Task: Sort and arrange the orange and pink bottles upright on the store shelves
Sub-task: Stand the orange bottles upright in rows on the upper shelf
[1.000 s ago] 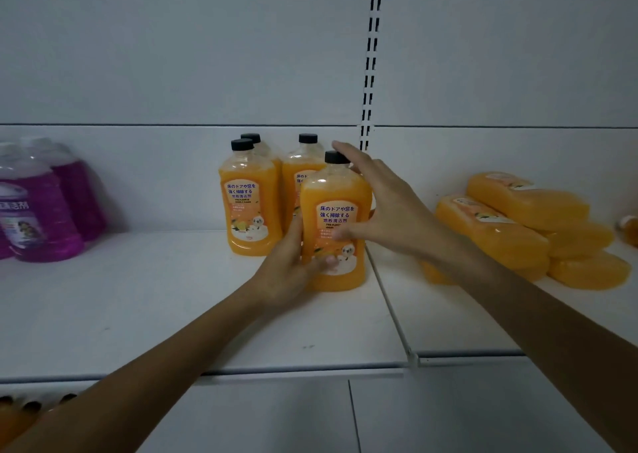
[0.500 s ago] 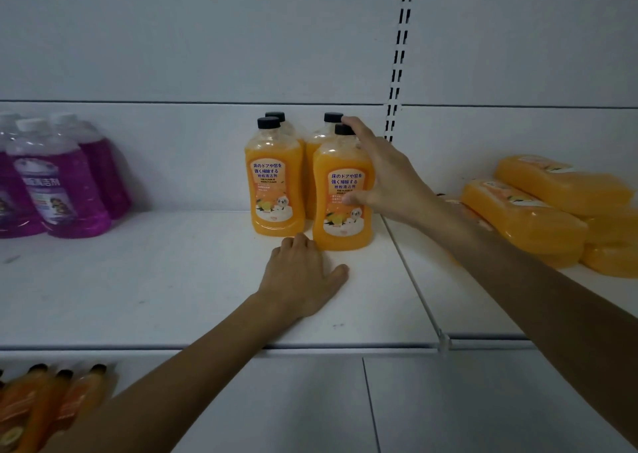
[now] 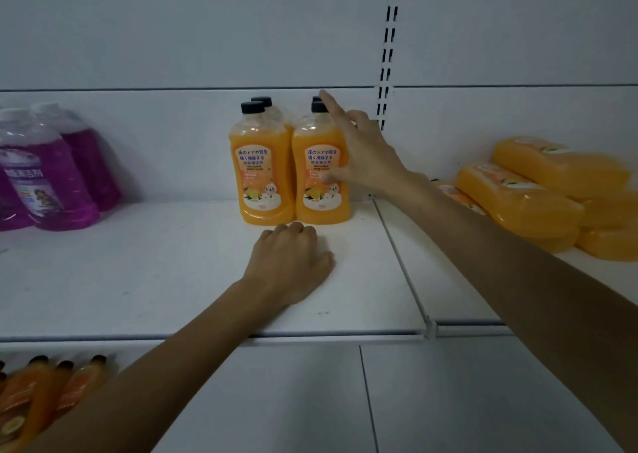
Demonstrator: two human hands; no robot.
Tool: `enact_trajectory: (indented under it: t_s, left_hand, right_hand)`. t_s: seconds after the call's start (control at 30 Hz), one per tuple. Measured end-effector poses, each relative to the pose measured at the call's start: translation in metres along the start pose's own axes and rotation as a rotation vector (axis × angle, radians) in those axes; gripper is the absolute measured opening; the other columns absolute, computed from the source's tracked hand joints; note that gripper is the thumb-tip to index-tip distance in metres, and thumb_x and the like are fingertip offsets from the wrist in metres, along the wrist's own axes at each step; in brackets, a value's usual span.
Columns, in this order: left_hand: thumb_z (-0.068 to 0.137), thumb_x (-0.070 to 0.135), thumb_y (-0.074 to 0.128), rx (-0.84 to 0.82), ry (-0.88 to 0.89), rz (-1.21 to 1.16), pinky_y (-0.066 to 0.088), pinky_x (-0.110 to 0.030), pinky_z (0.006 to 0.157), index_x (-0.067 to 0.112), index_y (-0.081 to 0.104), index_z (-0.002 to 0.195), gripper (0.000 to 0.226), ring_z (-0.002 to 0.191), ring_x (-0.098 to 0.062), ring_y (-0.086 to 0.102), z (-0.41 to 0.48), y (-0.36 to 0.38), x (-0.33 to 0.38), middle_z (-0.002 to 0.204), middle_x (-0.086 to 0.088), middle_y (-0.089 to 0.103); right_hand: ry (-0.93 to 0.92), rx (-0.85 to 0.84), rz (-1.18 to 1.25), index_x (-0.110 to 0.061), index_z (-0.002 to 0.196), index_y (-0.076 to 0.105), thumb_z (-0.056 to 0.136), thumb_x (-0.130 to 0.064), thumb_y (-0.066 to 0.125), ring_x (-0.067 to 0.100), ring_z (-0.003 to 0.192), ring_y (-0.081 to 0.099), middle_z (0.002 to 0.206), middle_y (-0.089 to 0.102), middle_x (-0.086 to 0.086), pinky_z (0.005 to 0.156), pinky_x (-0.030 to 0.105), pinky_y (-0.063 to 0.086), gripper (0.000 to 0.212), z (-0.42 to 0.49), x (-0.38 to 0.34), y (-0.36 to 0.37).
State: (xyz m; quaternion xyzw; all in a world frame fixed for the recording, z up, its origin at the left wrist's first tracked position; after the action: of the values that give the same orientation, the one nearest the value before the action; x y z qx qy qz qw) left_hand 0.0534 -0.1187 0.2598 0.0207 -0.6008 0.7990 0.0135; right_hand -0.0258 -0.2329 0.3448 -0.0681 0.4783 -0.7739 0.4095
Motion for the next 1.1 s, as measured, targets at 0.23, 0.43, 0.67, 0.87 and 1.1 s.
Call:
enact_trajectory:
  t_s: [0.23, 0.43, 0.67, 0.87, 1.1]
  left_hand:
    - [0.094, 0.041, 0.046, 0.144, 0.175, -0.197, 0.043, -0.034, 0.096, 0.019, 0.054, 0.127, 0.041, 0.116, -0.019, 0.052, 0.028, -0.032, 0.057, 0.130, 0.000, 0.056]
    - [0.094, 0.046, 0.041, 0.202, 0.224, -0.316, 0.035, -0.036, 0.102, 0.020, 0.045, 0.137, 0.050, 0.129, -0.020, 0.042, 0.069, -0.056, 0.141, 0.139, -0.004, 0.049]
    - [0.087, 0.066, 0.037, -0.072, -0.026, -0.658, 0.037, -0.041, 0.097, 0.026, 0.030, 0.143, 0.069, 0.128, -0.030, 0.040, 0.108, -0.009, 0.190, 0.145, -0.010, 0.036]
    - [0.093, 0.053, 0.036, -0.012, -0.175, -0.952, 0.039, -0.036, 0.093, 0.027, 0.027, 0.142, 0.057, 0.120, -0.029, 0.046, 0.108, 0.016, 0.199, 0.143, -0.009, 0.040]
    - [0.074, 0.063, 0.034, 0.057, -0.235, -0.974, 0.041, -0.049, 0.100, 0.028, 0.030, 0.138, 0.074, 0.118, -0.029, 0.048, 0.108, 0.017, 0.221, 0.139, -0.008, 0.045]
  right_hand:
    - [0.001, -0.058, -0.067, -0.035, 0.151, 0.004, 0.084, -0.049, 0.063, 0.028, 0.134, 0.026, 0.146, 0.028, 0.013, 0.101, 0.043, 0.034, 0.091, -0.014, 0.036, -0.052]
    - [0.097, -0.002, -0.194, -0.031, 0.150, 0.013, 0.085, -0.044, 0.063, 0.030, 0.132, 0.035, 0.144, 0.036, 0.013, 0.103, 0.042, 0.037, 0.083, -0.031, 0.098, -0.131]
    - [0.498, -0.079, -0.046, -0.019, 0.146, 0.031, 0.081, -0.063, 0.057, 0.027, 0.136, 0.035, 0.151, 0.033, 0.005, 0.102, 0.039, 0.036, 0.082, -0.068, 0.214, -0.178]
    - [0.598, -0.294, 0.059, -0.016, 0.146, 0.028, 0.079, -0.069, 0.052, 0.030, 0.129, 0.041, 0.150, 0.033, 0.008, 0.083, 0.034, 0.038, 0.089, -0.078, 0.256, -0.153]
    - [0.625, -0.128, 0.309, -0.019, 0.144, 0.029, 0.073, -0.050, 0.074, 0.026, 0.115, 0.046, 0.144, 0.037, 0.008, 0.076, 0.034, 0.040, 0.089, -0.078, 0.267, -0.162]
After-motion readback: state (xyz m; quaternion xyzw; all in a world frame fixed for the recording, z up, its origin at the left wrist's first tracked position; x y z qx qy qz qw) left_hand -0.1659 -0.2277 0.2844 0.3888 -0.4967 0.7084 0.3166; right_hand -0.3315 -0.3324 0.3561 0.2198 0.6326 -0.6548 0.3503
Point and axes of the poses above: each hand's wrist, its own z-axis towards the middle knuckle, its own y-axis out of the palm, x = y × z, the point moved 6 cm from there along z, towards the middle knuckle
